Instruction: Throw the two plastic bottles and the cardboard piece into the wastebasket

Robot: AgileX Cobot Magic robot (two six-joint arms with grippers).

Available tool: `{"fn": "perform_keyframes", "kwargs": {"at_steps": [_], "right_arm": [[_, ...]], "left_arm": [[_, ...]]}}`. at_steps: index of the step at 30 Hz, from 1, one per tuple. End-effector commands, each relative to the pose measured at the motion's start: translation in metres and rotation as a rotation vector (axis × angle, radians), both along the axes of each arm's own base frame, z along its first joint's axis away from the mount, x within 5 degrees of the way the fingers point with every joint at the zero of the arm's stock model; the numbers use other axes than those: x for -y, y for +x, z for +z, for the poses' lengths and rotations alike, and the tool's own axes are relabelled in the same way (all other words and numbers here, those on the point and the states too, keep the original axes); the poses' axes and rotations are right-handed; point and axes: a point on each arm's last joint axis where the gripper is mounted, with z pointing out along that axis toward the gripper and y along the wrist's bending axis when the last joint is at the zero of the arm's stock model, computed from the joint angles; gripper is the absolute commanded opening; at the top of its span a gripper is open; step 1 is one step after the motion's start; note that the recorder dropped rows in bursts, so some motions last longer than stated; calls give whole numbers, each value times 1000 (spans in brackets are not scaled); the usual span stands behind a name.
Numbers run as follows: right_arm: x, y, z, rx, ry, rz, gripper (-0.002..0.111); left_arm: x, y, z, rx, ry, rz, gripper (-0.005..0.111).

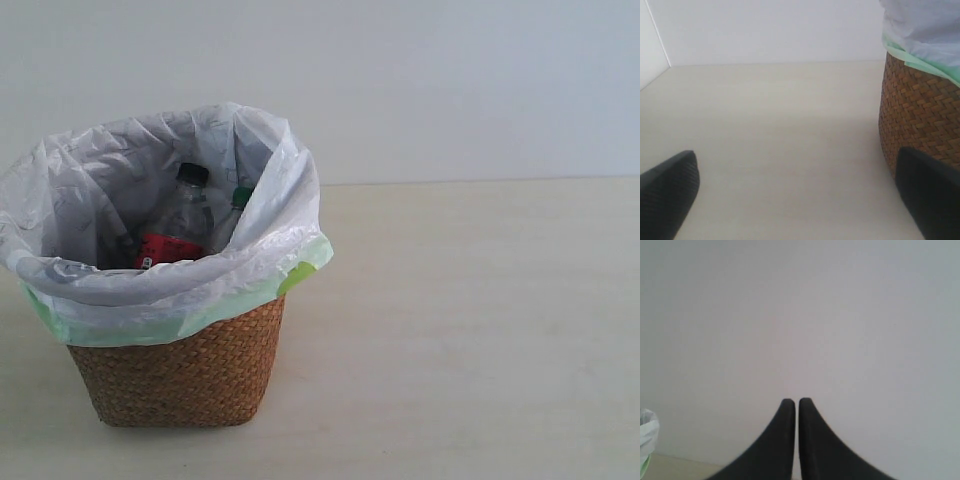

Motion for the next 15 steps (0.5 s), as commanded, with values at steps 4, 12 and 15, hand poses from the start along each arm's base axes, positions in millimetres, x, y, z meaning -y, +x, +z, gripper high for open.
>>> {"fn": "perform_keyframes", "kwargs": {"at_steps": [4, 12, 15], "right_arm": [[-11, 35, -60, -7, 18, 35, 0], [-17, 56, -133, -187, 38, 50, 0], [-17, 57, -139, -218, 42, 50, 0]], "left_arm": [[0, 0, 2, 14, -7, 6, 108], [0, 0, 2, 14, -7, 6, 108], [0, 0, 2, 14, -7, 6, 108]]}}
